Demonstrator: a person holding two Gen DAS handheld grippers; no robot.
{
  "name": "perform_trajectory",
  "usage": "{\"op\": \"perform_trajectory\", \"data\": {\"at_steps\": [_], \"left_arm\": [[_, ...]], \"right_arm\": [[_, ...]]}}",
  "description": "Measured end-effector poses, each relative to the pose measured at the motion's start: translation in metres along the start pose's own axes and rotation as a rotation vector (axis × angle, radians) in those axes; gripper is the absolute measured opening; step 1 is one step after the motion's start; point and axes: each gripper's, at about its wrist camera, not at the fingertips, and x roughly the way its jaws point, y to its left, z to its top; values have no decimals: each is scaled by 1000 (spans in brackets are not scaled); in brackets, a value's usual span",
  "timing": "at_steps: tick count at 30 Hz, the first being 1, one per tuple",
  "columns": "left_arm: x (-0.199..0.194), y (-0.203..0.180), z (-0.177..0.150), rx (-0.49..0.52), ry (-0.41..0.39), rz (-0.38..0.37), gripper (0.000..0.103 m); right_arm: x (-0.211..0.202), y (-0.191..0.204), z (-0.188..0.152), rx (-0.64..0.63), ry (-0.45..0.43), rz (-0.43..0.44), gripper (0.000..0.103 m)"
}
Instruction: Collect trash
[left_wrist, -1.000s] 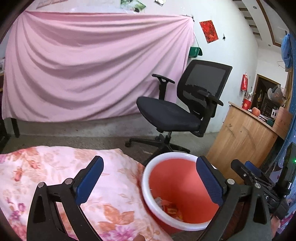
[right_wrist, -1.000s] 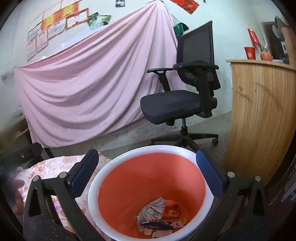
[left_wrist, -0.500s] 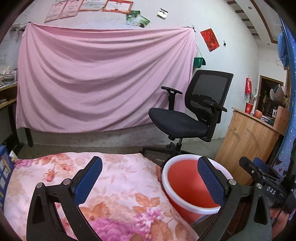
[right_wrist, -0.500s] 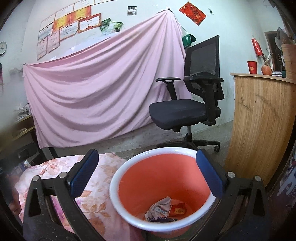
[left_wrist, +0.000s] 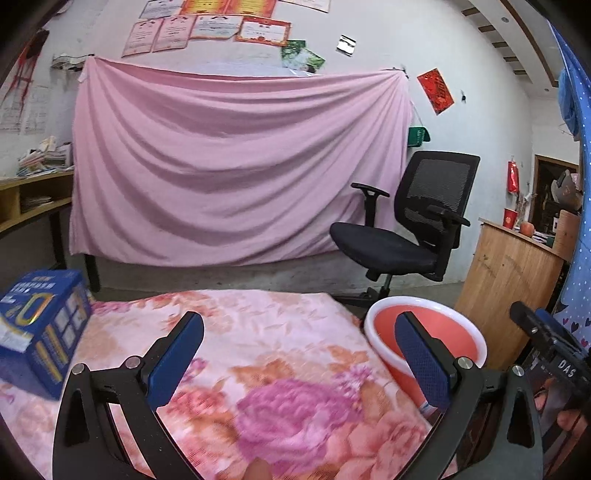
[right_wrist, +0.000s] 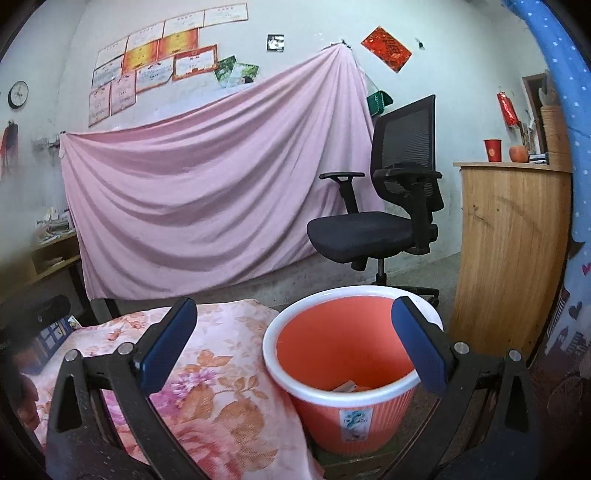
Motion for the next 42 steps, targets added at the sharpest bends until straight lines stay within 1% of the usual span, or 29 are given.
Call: {"op": "perform_trajectory", "data": {"at_steps": [5, 11, 18, 25, 28, 34, 39, 42], "left_arm": [[-18, 15, -11, -19, 12, 22, 101], [-44, 34, -23, -28, 8, 29, 101], [-72, 47, -38, 14, -9, 39, 101], [-92, 58, -55, 30, -19, 46, 101], [-98, 64, -60, 32, -17, 48, 101], [-117, 74, -73, 53, -40, 59, 101], [-124, 84, -80, 50, -42, 74, 101], [-125, 83, -83, 55, -47, 86, 101]], "right_arm": [[-22, 13, -7, -5, -35, 6, 103], [-46, 35, -22, -21, -39, 3, 103], [-74, 62, -36, -43, -55, -8, 103], [-95, 84, -46, -42, -62, -24, 103], [-98, 92, -50, -45, -49, -24, 103], [-107, 109, -62, -60, -11, -7, 103], [-108, 118, -72, -60, 14, -20, 103], [-107, 126, -75, -74, 16, -11, 103]]}}
